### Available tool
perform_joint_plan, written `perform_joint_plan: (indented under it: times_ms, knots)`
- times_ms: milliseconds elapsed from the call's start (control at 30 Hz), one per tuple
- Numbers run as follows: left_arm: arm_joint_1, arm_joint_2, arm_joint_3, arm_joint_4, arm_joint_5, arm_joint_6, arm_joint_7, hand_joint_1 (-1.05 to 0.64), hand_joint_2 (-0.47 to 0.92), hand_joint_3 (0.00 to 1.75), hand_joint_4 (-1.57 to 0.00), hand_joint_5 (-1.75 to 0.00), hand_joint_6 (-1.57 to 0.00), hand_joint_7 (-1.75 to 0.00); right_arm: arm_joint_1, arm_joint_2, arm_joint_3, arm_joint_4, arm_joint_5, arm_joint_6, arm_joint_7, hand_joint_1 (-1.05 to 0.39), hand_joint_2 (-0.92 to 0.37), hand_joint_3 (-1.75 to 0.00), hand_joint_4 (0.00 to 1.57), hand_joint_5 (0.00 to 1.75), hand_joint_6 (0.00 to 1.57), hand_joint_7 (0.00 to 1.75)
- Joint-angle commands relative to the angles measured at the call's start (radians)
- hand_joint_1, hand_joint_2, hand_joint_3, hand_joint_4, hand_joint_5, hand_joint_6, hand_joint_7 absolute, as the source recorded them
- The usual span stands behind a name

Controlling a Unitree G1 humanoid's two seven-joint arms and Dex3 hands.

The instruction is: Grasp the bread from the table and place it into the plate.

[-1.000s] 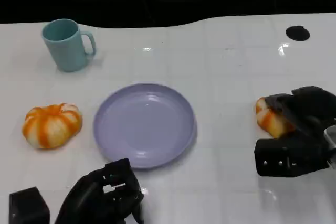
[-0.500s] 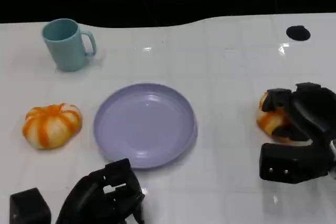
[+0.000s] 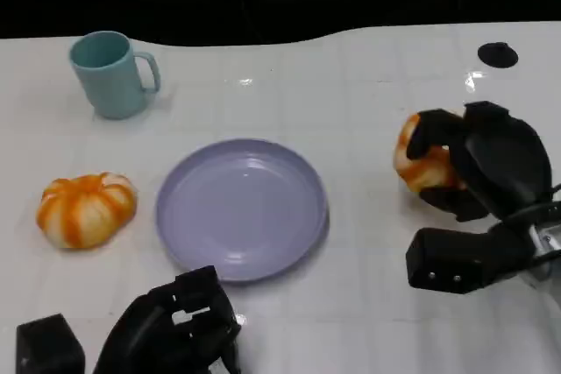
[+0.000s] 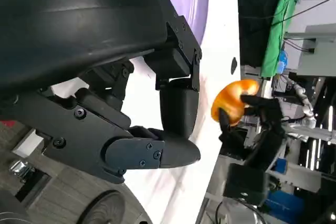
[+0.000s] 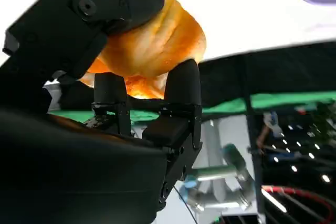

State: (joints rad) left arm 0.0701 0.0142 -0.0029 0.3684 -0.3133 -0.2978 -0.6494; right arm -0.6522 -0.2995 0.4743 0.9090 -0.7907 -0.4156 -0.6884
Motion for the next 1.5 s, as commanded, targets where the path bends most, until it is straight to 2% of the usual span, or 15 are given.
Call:
perform_joint_plan:
  times_ms: [33, 200, 267, 400, 467, 600, 800, 1067, 1133, 1167, 1267, 1333, 1367, 1433, 1500]
  knots:
    - [0.015, 0.015, 0.002, -0.018, 0.002, 0.006, 0.000, -0.59, 0.74, 0.52, -0.78, -1.75, -0.74, -1.44, -0.006, 0.032, -0.015, -0.068, 0.054, -0.074, 0.036, -0.12, -0.28, -1.36, 0.99, 1.75, 0.86, 1.49]
    - [0.012, 0.016, 0.004, -0.008, 0.007, -0.014, -0.003, -0.59, 0.74, 0.53, -0.78, -1.75, -0.74, -1.44, -0.011, 0.080, -0.015, -0.094, 0.104, -0.141, 0.117, -0.11, -0.25, -1.40, 0.99, 1.75, 0.82, 1.56]
    - [0.011, 0.016, 0.004, -0.005, 0.009, -0.016, -0.002, -0.61, 0.75, 0.53, -0.78, -1.75, -0.75, -1.44, -0.019, 0.115, -0.008, -0.103, 0.114, -0.154, 0.149, -0.12, -0.25, -1.37, 0.98, 1.75, 0.87, 1.45]
    - [0.013, 0.016, 0.003, -0.010, 0.004, -0.009, -0.004, -0.62, 0.74, 0.52, -0.78, -1.75, -0.75, -1.44, -0.035, 0.174, -0.003, -0.096, 0.129, -0.166, 0.201, -0.11, -0.28, -1.32, 0.98, 1.75, 0.77, 1.69]
    - [0.012, 0.017, 0.003, -0.007, 0.004, -0.014, -0.007, -0.61, 0.75, 0.52, -0.78, -1.75, -0.75, -1.44, -0.043, 0.199, -0.001, -0.085, 0.138, -0.170, 0.227, -0.11, -0.29, -1.33, 0.98, 1.75, 0.75, 1.73]
    - [0.010, 0.016, 0.004, -0.002, -0.001, -0.013, -0.014, -0.62, 0.75, 0.51, -0.78, -1.75, -0.75, -1.43, -0.062, 0.261, -0.003, -0.036, 0.143, -0.186, 0.218, -0.13, -0.30, -1.36, 1.00, 1.75, 0.76, 1.75]
    - [0.015, 0.015, -0.001, -0.010, 0.006, -0.015, -0.009, -0.62, 0.75, 0.51, -0.79, -1.75, -0.75, -1.44, -0.079, 0.320, -0.002, 0.012, 0.146, -0.169, 0.232, -0.14, -0.33, -1.38, 1.00, 1.75, 0.76, 1.75]
    - [0.018, 0.015, -0.006, -0.017, 0.004, -0.008, -0.006, -0.60, 0.75, 0.51, -0.78, -1.75, -0.74, -1.44, -0.096, 0.358, -0.008, 0.071, 0.151, -0.163, 0.242, -0.11, -0.31, -1.36, 0.96, 1.75, 0.73, 1.72]
    - [0.018, 0.015, -0.007, -0.019, 0.004, -0.007, -0.005, -0.59, 0.76, 0.51, -0.77, -1.75, -0.74, -1.44, -0.097, 0.364, -0.011, 0.079, 0.162, -0.158, 0.253, -0.09, -0.30, -1.38, 0.95, 1.75, 0.76, 1.62]
    - [0.019, 0.015, -0.008, -0.021, 0.004, -0.005, -0.004, -0.59, 0.75, 0.52, -0.77, -1.75, -0.74, -1.44, -0.098, 0.365, -0.012, 0.085, 0.166, -0.158, 0.258, -0.09, -0.31, -1.36, 0.91, 1.75, 0.78, 1.47]
    - [0.017, 0.015, -0.009, -0.019, 0.006, -0.009, -0.004, -0.59, 0.76, 0.52, -0.77, -1.75, -0.74, -1.44, -0.103, 0.361, -0.006, 0.092, 0.171, -0.152, 0.279, -0.16, -0.49, -0.91, 0.75, 1.49, 0.82, 0.84]
    - [0.018, 0.015, -0.009, -0.020, 0.005, -0.006, -0.003, -0.59, 0.75, 0.52, -0.78, -1.75, -0.74, -1.44, -0.104, 0.355, -0.002, 0.092, 0.171, -0.149, 0.307, -0.19, -0.56, -0.73, 0.67, 1.37, 0.79, 0.59]
    - [0.018, 0.015, -0.009, -0.020, 0.005, -0.005, -0.004, -0.59, 0.75, 0.52, -0.78, -1.75, -0.74, -1.44, -0.105, 0.351, 0.000, 0.088, 0.173, -0.145, 0.332, -0.22, -0.60, -0.66, 0.59, 1.18, 0.74, 0.47]
    - [0.017, 0.016, -0.009, -0.020, 0.005, -0.007, -0.005, -0.59, 0.75, 0.52, -0.78, -1.75, -0.74, -1.44, -0.106, 0.344, 0.005, 0.080, 0.170, -0.135, 0.370, -0.30, -0.74, -0.43, 0.48, 0.70, 0.66, 0.17]
    - [0.017, 0.016, -0.009, -0.019, 0.005, -0.008, -0.006, -0.59, 0.75, 0.52, -0.77, -1.75, -0.74, -1.44, -0.105, 0.341, 0.006, 0.073, 0.169, -0.131, 0.387, -0.33, -0.81, -0.28, 0.46, 0.53, 0.63, 0.08]
